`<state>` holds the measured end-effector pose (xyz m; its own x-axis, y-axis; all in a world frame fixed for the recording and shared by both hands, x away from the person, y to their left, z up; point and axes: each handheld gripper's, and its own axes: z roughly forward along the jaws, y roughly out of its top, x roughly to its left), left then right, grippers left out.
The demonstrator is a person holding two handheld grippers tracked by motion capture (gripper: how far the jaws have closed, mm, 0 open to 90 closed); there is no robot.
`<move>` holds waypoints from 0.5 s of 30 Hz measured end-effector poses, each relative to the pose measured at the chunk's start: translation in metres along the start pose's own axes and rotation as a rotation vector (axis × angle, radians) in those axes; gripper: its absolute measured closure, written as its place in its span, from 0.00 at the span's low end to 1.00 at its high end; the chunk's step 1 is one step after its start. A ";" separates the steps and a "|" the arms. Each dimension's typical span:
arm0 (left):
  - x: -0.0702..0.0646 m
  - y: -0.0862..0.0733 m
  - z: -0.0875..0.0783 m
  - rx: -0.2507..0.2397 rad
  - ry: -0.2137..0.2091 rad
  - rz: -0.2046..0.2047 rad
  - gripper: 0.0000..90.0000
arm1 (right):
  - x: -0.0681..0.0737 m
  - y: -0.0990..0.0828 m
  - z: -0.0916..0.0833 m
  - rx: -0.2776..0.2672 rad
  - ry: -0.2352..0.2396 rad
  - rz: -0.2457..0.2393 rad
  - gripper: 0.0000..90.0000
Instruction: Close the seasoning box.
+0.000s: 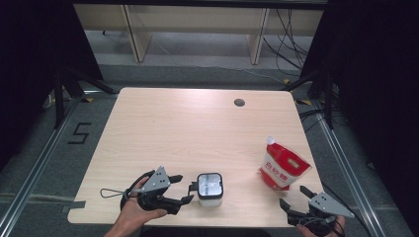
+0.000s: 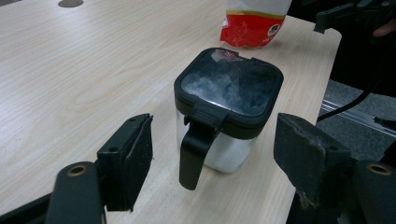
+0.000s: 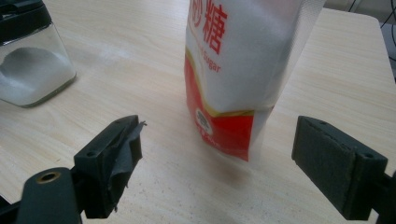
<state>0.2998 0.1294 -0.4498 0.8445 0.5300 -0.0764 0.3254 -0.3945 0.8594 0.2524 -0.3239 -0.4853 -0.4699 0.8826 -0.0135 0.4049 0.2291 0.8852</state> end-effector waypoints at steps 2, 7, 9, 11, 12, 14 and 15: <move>-0.001 -0.004 -0.001 0.010 0.011 -0.010 0.29 | -0.001 0.000 0.000 -0.003 -0.005 -0.005 0.19; -0.001 -0.012 -0.001 0.003 0.019 -0.035 0.26 | -0.001 -0.001 0.000 0.003 -0.004 0.010 0.18; 0.000 -0.016 -0.001 0.004 0.020 -0.028 0.26 | 0.000 -0.001 0.000 0.011 0.004 0.022 0.18; 0.000 -0.019 -0.001 0.007 0.007 -0.024 0.25 | 0.000 -0.001 0.000 0.011 0.010 0.022 0.18; 0.000 -0.021 -0.002 0.018 0.007 -0.017 0.25 | 0.000 -0.001 0.001 0.009 0.008 0.019 0.18; -0.002 -0.024 -0.001 0.019 0.013 -0.037 0.24 | 0.001 -0.001 0.000 0.017 0.004 0.044 0.18; -0.004 -0.025 -0.002 0.034 0.016 -0.047 0.24 | 0.003 -0.002 -0.001 0.034 0.005 0.070 0.18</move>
<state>0.2881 0.1385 -0.4700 0.8211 0.5604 -0.1084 0.3793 -0.3938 0.8373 0.2500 -0.3222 -0.4864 -0.4435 0.8948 0.0505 0.4630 0.1805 0.8678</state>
